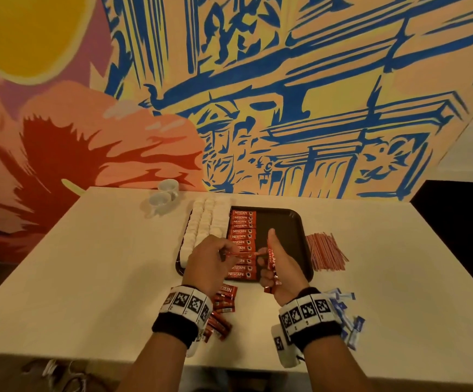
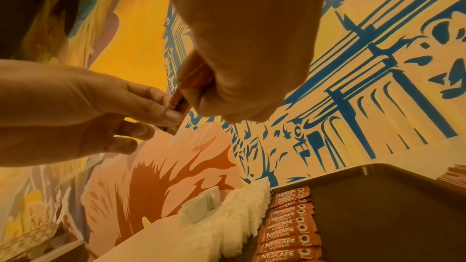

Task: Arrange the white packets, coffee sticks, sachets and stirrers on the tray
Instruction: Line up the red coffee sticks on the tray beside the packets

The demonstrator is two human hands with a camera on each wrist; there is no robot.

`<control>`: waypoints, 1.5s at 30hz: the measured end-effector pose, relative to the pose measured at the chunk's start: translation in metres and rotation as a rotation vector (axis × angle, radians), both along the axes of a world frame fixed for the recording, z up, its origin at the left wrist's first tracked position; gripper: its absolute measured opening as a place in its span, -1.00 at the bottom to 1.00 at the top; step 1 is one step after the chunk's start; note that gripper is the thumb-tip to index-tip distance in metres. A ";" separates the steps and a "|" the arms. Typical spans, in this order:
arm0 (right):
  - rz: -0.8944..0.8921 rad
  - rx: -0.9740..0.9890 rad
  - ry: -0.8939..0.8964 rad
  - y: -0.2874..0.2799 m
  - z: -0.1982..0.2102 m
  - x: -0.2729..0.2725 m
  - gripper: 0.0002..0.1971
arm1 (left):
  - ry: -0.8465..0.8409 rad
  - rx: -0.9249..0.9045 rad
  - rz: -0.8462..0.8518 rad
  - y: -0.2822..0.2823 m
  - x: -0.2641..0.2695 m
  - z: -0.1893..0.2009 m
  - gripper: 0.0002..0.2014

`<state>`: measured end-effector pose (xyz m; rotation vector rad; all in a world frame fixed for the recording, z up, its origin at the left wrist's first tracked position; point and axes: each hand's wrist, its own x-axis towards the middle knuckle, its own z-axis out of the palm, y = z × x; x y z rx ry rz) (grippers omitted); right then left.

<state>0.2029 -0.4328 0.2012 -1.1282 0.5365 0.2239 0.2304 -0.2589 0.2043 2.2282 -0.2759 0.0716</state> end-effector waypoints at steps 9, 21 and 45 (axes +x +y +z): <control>0.113 -0.065 -0.114 -0.008 0.003 -0.005 -0.67 | -0.096 -0.140 0.006 0.007 0.004 -0.001 -0.67; 0.132 -0.223 -0.181 -0.008 0.009 -0.011 -0.75 | 0.175 -0.467 -0.066 0.013 -0.002 0.010 -0.78; -0.155 -0.118 0.052 -0.034 -0.029 0.000 -0.63 | 0.169 0.217 -0.132 0.016 0.044 -0.029 -0.69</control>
